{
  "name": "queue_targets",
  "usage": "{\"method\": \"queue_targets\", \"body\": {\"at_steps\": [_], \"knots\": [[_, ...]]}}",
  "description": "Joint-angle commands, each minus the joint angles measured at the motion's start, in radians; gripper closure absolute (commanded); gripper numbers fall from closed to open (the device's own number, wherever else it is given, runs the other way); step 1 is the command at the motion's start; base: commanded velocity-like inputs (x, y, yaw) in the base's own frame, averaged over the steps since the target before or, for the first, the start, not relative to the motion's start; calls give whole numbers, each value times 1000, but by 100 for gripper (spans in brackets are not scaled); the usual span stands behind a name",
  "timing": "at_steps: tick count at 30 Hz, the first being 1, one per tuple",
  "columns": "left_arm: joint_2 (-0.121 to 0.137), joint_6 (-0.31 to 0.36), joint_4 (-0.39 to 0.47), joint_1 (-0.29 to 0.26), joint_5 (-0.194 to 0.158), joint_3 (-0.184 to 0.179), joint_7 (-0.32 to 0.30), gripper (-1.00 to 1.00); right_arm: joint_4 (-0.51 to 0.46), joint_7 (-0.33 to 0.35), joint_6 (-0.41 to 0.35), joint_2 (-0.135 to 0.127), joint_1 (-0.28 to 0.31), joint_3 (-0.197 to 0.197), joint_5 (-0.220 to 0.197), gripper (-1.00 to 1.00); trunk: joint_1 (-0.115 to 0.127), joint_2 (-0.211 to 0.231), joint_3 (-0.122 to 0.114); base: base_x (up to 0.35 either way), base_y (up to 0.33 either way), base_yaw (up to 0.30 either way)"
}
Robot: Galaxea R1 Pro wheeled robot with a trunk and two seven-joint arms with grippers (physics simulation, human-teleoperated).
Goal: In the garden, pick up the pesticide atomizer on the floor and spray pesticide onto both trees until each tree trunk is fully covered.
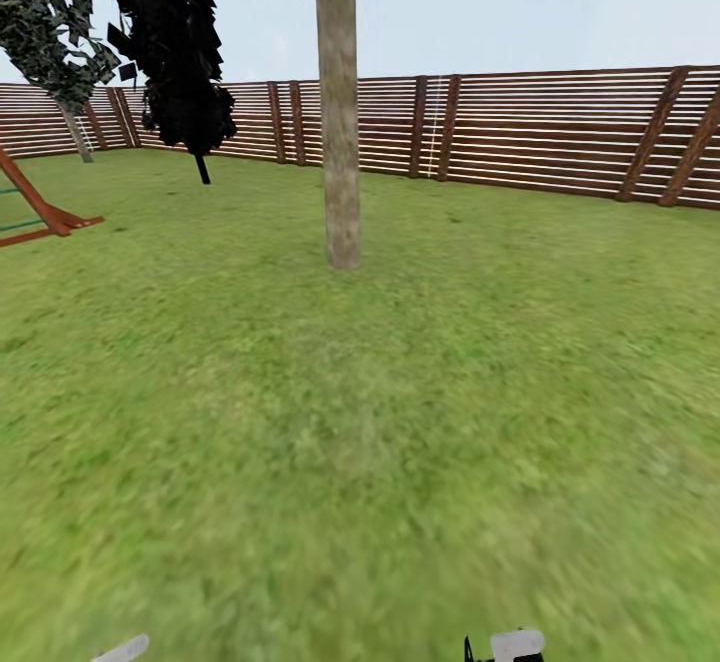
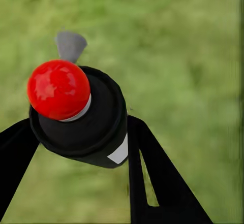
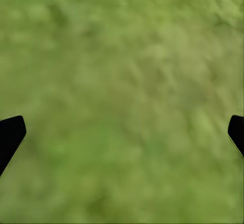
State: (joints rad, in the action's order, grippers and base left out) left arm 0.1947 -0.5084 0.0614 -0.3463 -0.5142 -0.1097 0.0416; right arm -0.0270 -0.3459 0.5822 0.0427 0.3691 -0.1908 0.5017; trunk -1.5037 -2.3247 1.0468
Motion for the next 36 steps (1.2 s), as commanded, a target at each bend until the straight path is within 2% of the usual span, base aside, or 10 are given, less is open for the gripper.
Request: {"method": "queue_targets", "body": {"at_steps": [1, 36], "knots": [[0, -2, 0, 0, -4, -8, 4, 100, 1, -5, 2, 0, 1, -7, 11, -100, 0, 0, 1, 339, 0, 0], [-1, -2, 0, 0, -4, -8, 4, 100, 1, -5, 1, 1, 1, -7, 11, -100, 0, 0, 1, 339, 0, 0]]}}
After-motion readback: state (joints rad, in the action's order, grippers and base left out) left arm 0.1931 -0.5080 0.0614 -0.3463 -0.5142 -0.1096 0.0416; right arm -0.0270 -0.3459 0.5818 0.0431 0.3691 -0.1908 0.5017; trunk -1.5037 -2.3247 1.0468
